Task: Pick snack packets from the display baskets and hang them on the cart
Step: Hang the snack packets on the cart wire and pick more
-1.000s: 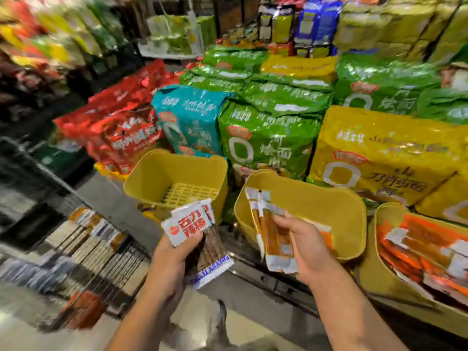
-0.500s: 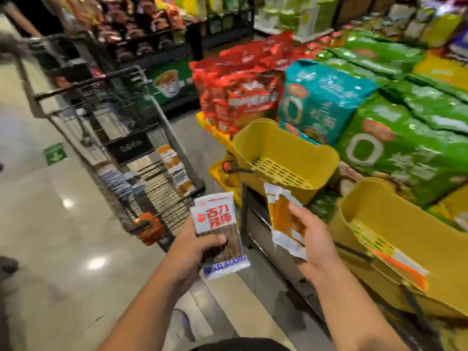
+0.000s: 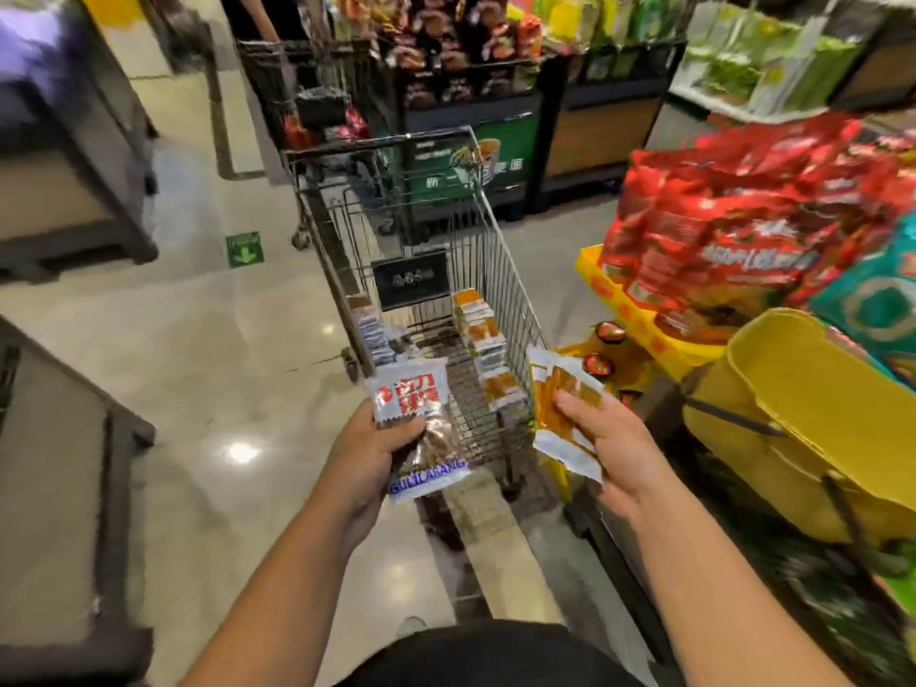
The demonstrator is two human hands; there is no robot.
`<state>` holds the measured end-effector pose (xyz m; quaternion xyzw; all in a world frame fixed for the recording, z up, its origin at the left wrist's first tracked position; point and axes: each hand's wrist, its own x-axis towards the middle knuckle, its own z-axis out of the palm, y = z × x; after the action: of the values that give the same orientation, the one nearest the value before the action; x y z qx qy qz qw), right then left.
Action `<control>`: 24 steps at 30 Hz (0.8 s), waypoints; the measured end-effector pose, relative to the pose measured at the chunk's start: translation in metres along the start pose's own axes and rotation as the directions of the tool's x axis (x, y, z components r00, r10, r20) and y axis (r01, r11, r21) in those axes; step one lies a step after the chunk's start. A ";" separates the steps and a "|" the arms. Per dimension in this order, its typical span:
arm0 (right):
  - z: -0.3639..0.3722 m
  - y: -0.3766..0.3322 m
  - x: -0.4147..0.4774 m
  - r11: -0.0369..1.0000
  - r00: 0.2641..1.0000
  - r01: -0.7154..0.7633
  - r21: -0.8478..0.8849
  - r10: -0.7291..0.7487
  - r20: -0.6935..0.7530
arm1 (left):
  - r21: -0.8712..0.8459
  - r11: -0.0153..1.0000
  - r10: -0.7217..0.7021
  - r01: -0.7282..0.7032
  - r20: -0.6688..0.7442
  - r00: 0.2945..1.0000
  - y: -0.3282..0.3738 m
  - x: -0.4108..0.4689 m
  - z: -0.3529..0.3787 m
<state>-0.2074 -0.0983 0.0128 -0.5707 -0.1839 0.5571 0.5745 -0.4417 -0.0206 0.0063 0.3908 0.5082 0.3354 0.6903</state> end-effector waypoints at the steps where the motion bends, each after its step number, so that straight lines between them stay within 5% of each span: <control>1: 0.009 0.002 0.006 1.000 1.000 -0.008 0.004 0.008 -0.002 | -0.013 1.000 0.007 -0.008 -0.016 1.000 0.004 0.005 -0.008; 14: 0.019 0.010 0.105 0.994 0.996 -0.050 -0.094 0.042 -0.083 | 0.013 0.991 -0.133 0.133 -0.025 0.991 0.005 0.102 -0.022; 24: 0.011 -0.019 0.275 0.988 0.990 -0.121 -0.100 0.113 -0.082 | 0.151 0.985 -0.053 0.080 -0.173 0.983 0.046 0.212 0.004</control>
<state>-0.1225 0.1451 -0.0845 -0.6308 -0.1570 0.5572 0.5166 -0.3859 0.1827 -0.0463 0.3972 0.6024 0.3028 0.6226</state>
